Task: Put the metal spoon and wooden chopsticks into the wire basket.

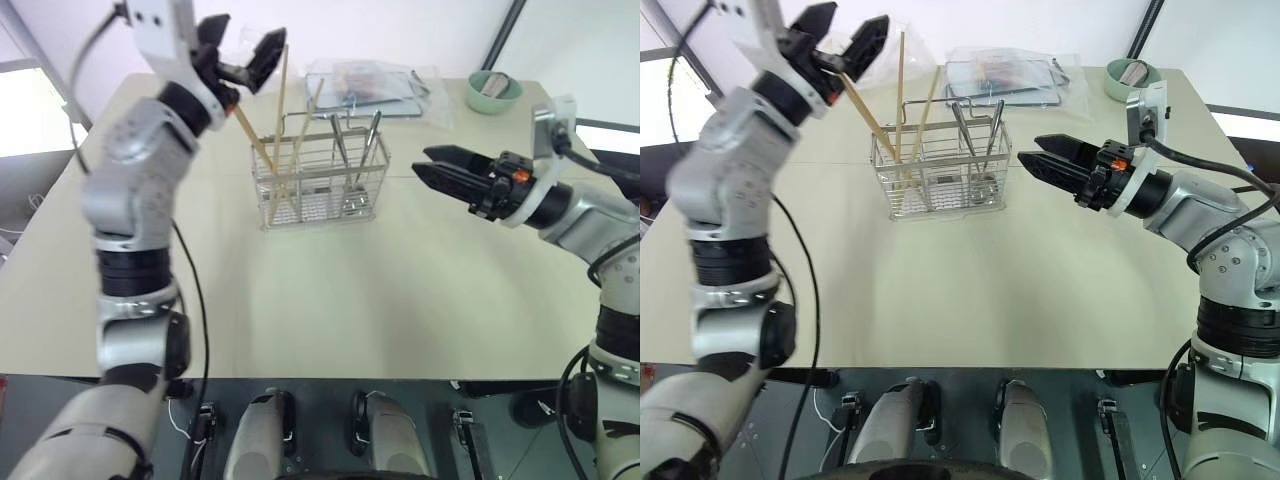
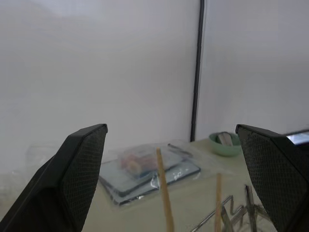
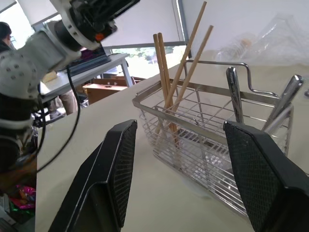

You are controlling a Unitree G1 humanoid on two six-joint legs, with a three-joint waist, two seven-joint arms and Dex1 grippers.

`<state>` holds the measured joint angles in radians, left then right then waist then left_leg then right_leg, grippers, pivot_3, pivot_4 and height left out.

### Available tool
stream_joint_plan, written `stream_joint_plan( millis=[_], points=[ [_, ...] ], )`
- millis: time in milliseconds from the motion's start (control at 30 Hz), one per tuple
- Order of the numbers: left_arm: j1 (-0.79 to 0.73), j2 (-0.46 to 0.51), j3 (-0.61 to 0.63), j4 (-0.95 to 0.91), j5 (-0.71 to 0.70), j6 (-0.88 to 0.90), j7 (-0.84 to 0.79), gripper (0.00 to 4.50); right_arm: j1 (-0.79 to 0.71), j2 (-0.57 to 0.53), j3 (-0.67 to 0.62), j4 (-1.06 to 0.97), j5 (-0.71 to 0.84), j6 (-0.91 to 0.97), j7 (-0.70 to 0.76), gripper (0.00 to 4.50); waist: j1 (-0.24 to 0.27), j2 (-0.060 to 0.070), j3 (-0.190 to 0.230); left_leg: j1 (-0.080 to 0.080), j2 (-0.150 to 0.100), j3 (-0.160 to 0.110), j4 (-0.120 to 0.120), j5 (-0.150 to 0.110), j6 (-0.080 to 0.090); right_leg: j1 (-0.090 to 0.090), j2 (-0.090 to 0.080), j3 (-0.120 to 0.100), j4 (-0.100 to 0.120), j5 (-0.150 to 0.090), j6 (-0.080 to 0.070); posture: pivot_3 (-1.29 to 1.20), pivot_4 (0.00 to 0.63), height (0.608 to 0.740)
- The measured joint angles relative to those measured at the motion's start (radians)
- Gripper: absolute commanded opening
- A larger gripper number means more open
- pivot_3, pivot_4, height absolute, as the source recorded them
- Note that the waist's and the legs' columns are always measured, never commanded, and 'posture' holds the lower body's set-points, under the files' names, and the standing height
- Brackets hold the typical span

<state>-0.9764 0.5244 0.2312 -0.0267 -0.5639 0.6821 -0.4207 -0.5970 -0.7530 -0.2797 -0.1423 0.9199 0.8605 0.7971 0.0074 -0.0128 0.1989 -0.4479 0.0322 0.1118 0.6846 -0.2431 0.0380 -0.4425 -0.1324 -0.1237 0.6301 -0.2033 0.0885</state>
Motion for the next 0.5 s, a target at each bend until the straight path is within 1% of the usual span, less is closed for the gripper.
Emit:
stream_joint_plan(
  millis=[33, 100, 167, 233, 267, 300, 367, 433, 500],
  points=[
    [-0.001, 0.065, 0.028, 0.002, -0.039, 0.052, -0.045, 4.47, -0.001, -0.021, -0.001, 0.022, -0.013, -0.009, 0.015, 2.91, -0.001, 0.0, 0.0, 0.0, 0.0, 0.0, -0.001, 0.0, 0.0, 0.0, 0.0, 0.0, 0.0, 0.0, 0.0, 0.0, 0.15, 0.707],
    [0.022, 0.201, 0.039, -0.005, -0.098, 0.124, -0.173, 4.47, -0.004, -0.056, 0.003, 0.051, -0.037, -0.026, 0.059, 2.91, -0.003, 0.0, 0.0, 0.0, 0.0, 0.0, -0.001, 0.001, -0.001, 0.0, 0.0, 0.0, 0.0, 0.0, 0.0, 0.0, 0.15, 0.707],
    [0.131, 0.374, 0.037, -0.044, -0.125, 0.144, -0.351, 4.47, 0.005, -0.11, 0.006, 0.081, -0.063, -0.046, 0.125, 2.91, -0.006, 0.002, 0.0, 0.001, 0.0, 0.002, -0.001, 0.002, -0.003, 0.0, 0.0, 0.001, -0.001, -0.001, 0.0, 0.0, 0.15, 0.707],
    [0.257, 0.49, 0.036, -0.061, -0.12, 0.127, -0.498, 4.47, 0.017, -0.155, 0.007, 0.118, -0.094, -0.066, 0.184, 2.91, -0.008, 0.002, 0.0, 0.001, 0.0, 0.002, -0.001, 0.001, -0.003, 0.0, 0.0, 0.001, -0.001, -0.001, 0.0, 0.0, 0.15, 0.707],
    [0.314, 0.533, 0.034, -0.066, -0.117, 0.116, -0.562, 4.47, 0.023, -0.174, 0.009, 0.134, -0.107, -0.074, 0.214, 2.91, -0.004, 0.002, 0.0, 0.001, 0.0, 0.002, -0.001, 0.0, -0.001, 0.0, -0.001, 0.001, -0.002, -0.001, 0.0, 0.0, 0.15, 0.707],
    [0.348, 0.556, 0.032, -0.07, -0.115, 0.109, -0.606, 4.47, 0.027, -0.183, 0.012, 0.147, -0.118, -0.081, 0.236, 2.91, 0.002, 0.001, 0.0, 0.0, 0.0, 0.001, -0.001, -0.002, -0.004, 0.0, -0.001, 0.001, -0.003, -0.003, -0.003, 0.0, 0.15, 0.707],
    [0.425, 0.618, 0.034, -0.093, -0.11, 0.092, -0.674, 4.47, 0.032, -0.198, 0.028, 0.165, -0.137, -0.101, 0.288, 2.91, 0.005, 0.002, 0.001, 0.0, 0.0, 0.001, -0.001, -0.002, -0.005, -0.001, -0.001, 0.001, -0.005, -0.003, -0.004, 0.0, 0.15, 0.707],
    [0.47, 0.643, 0.051, -0.101, -0.102, 0.084, -0.705, 4.47, 0.036, -0.209, 0.034, 0.189, -0.159, -0.113, 0.322, 2.91, 0.006, 0.003, 0.001, 0.0, 0.0, -0.001, -0.002, -0.002, -0.005, -0.002, -0.001, 0.0, -0.008, -0.003, -0.004, 0.0, 0.15, 0.707],
    [0.495, 0.643, 0.07, -0.108, -0.1, 0.07, -0.713, 4.47, 0.036, -0.209, 0.036, 0.209, -0.172, -0.123, 0.34, 2.91, 0.005, 0.003, 0.001, -0.001, 0.0, -0.001, -0.003, -0.002, -0.004, -0.001, -0.001, 0.0, -0.01, -0.003, -0.005, 0.0, 0.15, 0.707]
  ],
)
